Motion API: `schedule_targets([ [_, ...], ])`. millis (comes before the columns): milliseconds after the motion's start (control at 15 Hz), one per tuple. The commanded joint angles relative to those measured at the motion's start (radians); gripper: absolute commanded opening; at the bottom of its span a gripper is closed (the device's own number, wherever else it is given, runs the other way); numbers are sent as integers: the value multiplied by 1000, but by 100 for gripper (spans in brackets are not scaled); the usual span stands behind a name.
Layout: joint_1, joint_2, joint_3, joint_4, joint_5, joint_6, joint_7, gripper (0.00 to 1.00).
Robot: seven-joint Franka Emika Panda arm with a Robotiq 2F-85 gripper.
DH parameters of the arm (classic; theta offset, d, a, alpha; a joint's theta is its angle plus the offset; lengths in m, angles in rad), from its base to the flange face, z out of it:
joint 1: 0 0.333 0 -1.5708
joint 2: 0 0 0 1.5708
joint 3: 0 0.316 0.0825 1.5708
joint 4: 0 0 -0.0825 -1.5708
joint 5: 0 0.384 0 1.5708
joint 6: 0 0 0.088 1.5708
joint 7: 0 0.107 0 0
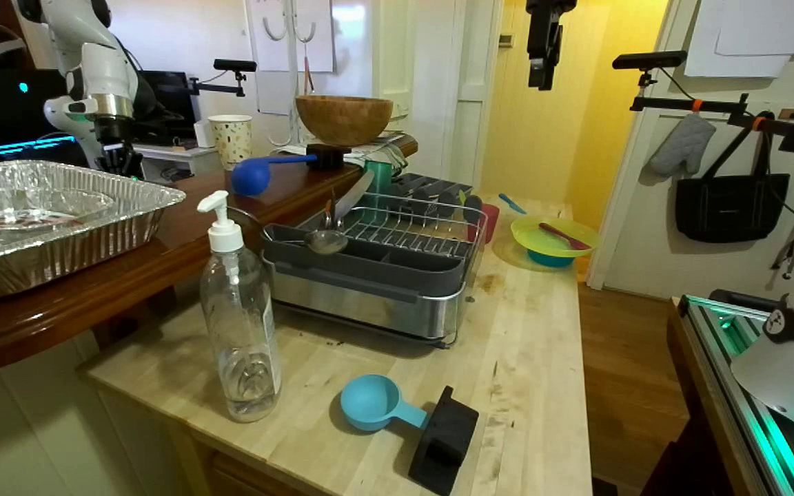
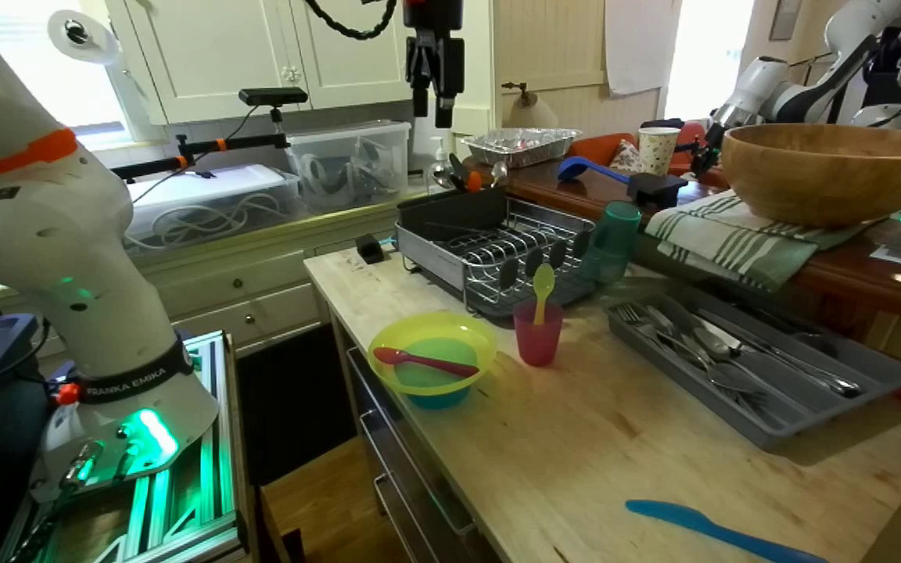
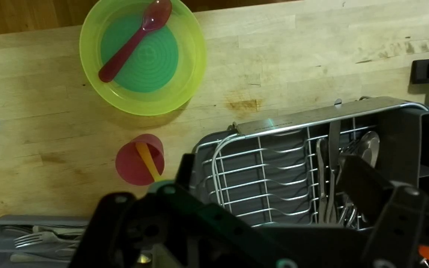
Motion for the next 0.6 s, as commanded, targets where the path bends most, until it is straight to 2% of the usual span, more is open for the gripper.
schedule_targets([
  [0, 11, -34, 47, -62, -13, -6, -9, 100],
  [533, 49, -150, 155, -250, -51, 16, 44, 100],
])
